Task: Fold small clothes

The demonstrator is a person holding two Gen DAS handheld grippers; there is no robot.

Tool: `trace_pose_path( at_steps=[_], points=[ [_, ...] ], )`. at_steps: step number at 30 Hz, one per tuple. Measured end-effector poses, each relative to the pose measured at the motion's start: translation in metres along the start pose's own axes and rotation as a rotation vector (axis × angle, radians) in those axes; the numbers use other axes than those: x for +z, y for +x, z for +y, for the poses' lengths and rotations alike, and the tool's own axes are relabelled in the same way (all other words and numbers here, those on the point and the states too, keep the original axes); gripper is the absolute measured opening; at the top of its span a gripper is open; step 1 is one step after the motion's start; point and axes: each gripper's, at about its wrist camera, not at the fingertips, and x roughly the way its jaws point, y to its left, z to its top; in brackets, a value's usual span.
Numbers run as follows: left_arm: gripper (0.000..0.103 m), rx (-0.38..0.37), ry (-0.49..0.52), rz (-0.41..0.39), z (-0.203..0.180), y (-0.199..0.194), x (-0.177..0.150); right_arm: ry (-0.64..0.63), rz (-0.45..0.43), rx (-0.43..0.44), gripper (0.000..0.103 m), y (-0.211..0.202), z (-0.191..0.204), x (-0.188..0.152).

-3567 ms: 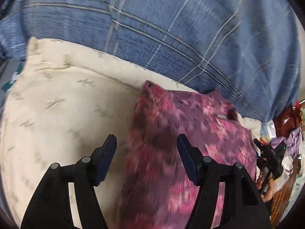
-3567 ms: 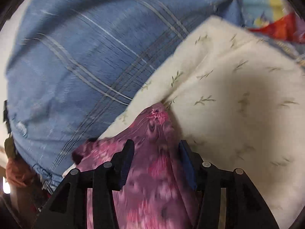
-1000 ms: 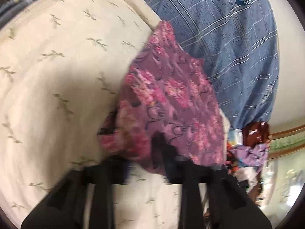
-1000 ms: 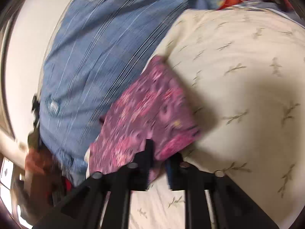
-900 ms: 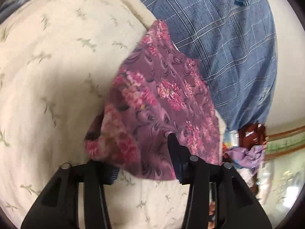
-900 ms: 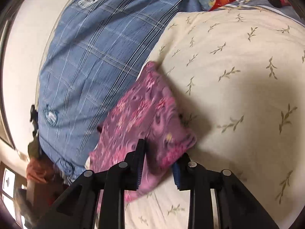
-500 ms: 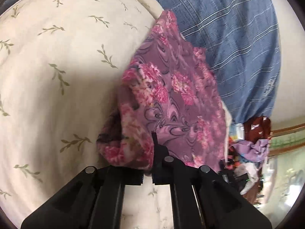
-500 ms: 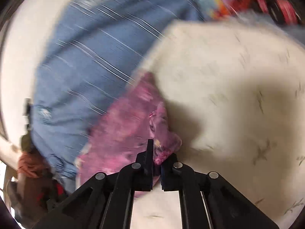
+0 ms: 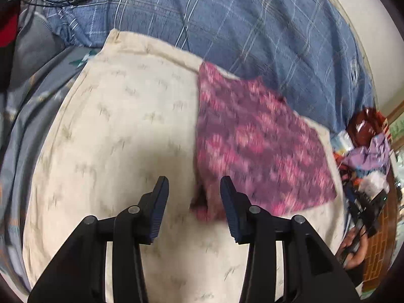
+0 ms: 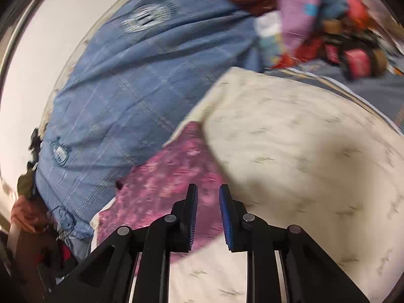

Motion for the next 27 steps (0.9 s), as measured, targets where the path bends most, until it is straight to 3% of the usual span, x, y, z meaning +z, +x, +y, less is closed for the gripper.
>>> trace_pose_path(
  at_steps=[5,9,14,15,16,17,18,20,22,23,25,27],
  points=[
    [0.058,0.006,-0.018,0.05,-0.001,0.039,0.066,-0.081,0.03,0.002,0.033,0.041,0.03,0.016],
    [0.059,0.031,-0.032,0.112,-0.009,0.085,0.107,0.004,0.023,-0.083,0.046,0.094,0.018,0.055],
    [0.059,0.013,-0.121,0.185,-0.007,0.138,0.136,0.064,0.142,-0.13,0.046,0.167,0.012,0.083],
    [0.057,0.003,-0.119,0.185,-0.01,0.144,0.139,0.061,0.165,-0.134,0.046,0.176,0.013,0.084],
    [0.043,-0.012,-0.104,0.18,-0.015,0.148,0.141,0.046,0.198,-0.129,0.04,0.187,0.017,0.086],
    [0.029,-0.022,-0.091,0.168,-0.019,0.149,0.142,0.009,0.214,-0.112,0.029,0.193,0.022,0.086],
    [0.009,-0.023,-0.074,0.158,-0.024,0.149,0.143,-0.065,0.21,-0.102,0.007,0.194,0.033,0.088],
    [0.008,0.019,-0.047,0.115,-0.029,0.148,0.144,-0.096,0.155,-0.054,0.006,0.183,0.04,0.093],
    [0.008,0.106,-0.029,0.108,-0.026,0.157,0.144,-0.059,0.088,-0.032,0.005,0.173,0.033,0.099],
    [0.008,0.133,-0.047,0.127,-0.02,0.164,0.144,-0.045,0.104,-0.061,0.005,0.177,0.026,0.1],
    [0.008,0.123,-0.086,0.119,-0.016,0.16,0.147,-0.034,0.23,-0.17,0.008,0.198,0.012,0.093],
    [0.008,0.136,-0.089,0.106,-0.018,0.145,0.148,-0.057,0.224,-0.202,0.015,0.192,0.014,0.087]
  ],
)
